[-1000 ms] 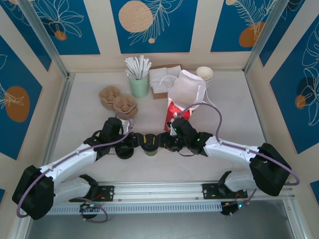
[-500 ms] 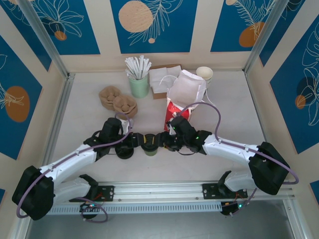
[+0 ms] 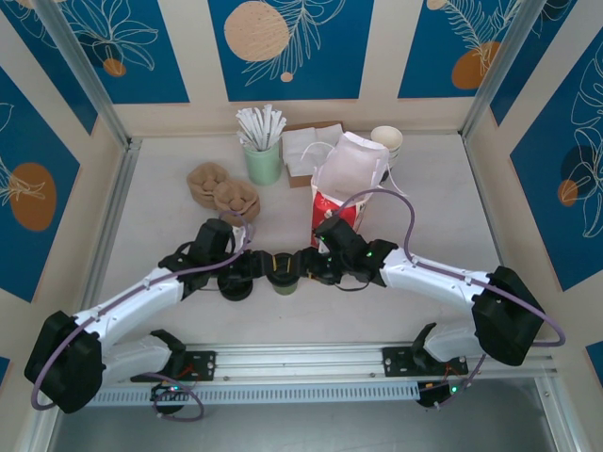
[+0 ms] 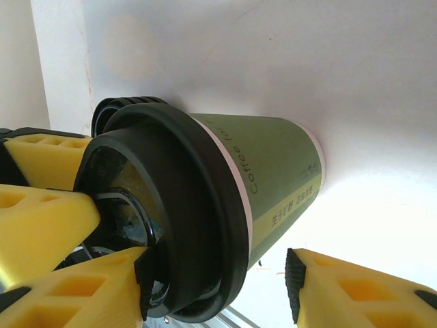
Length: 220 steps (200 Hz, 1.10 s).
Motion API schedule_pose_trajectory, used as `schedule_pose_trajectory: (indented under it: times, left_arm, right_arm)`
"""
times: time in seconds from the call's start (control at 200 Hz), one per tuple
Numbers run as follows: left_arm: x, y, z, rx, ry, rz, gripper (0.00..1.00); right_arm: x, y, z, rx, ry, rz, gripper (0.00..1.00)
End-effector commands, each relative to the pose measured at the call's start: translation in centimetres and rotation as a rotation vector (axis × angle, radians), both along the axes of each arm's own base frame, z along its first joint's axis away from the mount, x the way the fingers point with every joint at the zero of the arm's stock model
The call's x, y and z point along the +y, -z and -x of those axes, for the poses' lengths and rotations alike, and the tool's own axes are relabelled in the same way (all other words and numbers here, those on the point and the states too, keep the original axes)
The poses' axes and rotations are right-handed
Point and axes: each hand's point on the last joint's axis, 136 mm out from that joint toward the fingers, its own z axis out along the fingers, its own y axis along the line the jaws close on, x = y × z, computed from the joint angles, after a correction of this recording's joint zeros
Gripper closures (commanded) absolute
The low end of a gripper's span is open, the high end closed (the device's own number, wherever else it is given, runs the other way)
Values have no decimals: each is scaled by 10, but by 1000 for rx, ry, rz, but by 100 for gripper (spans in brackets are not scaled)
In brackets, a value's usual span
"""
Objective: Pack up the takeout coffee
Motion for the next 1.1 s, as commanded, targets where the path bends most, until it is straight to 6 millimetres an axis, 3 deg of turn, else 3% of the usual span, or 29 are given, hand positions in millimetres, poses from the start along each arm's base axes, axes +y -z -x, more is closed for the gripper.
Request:
schedule_pose_trajectory:
  times: [0.0,0.33,0.74,0.92,1.095]
  left_arm:
    - [-2,-10,-2,-19,22,-19,55]
    - [-4,-21,-5,-36,24,-22,53]
    - [4,-45,-11,-95,-1,-58,49]
    - [19,-67,-24,-171,-89,-98,46]
    - [51,-89,-41,-258,-256,-194,41]
  right_arm:
    - [-15,17,3,30,14,108,43]
    - [-14,6,3,24,10,95,40]
    - [-11,-22,3,-2,12,48,37]
    - [-12,-42,4,-21,9,23,37]
    - [-16,-71,10,-60,-1,-22,37]
